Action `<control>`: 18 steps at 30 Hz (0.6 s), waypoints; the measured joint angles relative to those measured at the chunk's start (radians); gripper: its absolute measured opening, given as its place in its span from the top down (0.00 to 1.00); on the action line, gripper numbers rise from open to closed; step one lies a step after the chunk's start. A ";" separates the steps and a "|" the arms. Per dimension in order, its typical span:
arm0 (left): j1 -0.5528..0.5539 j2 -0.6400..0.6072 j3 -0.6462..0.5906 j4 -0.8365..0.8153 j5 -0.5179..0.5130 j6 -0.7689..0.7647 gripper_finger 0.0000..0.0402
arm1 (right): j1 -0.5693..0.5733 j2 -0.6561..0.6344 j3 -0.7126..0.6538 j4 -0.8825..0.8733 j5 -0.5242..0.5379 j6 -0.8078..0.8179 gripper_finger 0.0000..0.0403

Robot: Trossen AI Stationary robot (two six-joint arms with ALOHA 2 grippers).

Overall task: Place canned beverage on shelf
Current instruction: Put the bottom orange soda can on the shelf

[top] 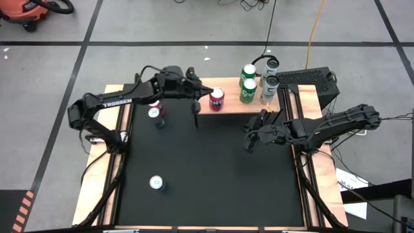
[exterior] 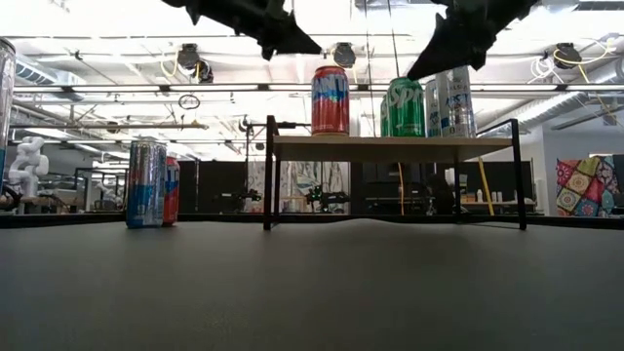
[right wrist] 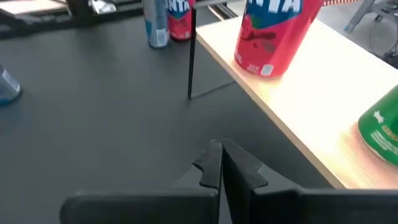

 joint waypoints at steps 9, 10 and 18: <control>0.002 0.086 0.145 -0.172 0.000 0.019 1.00 | 0.001 -0.006 0.000 -0.040 -0.002 0.001 1.00; 0.002 0.095 0.151 -0.194 0.000 0.020 1.00 | 0.001 -0.006 0.000 -0.042 -0.001 0.001 1.00; 0.005 0.123 0.158 -0.209 0.000 0.024 1.00 | 0.001 -0.006 0.000 -0.041 -0.001 -0.002 1.00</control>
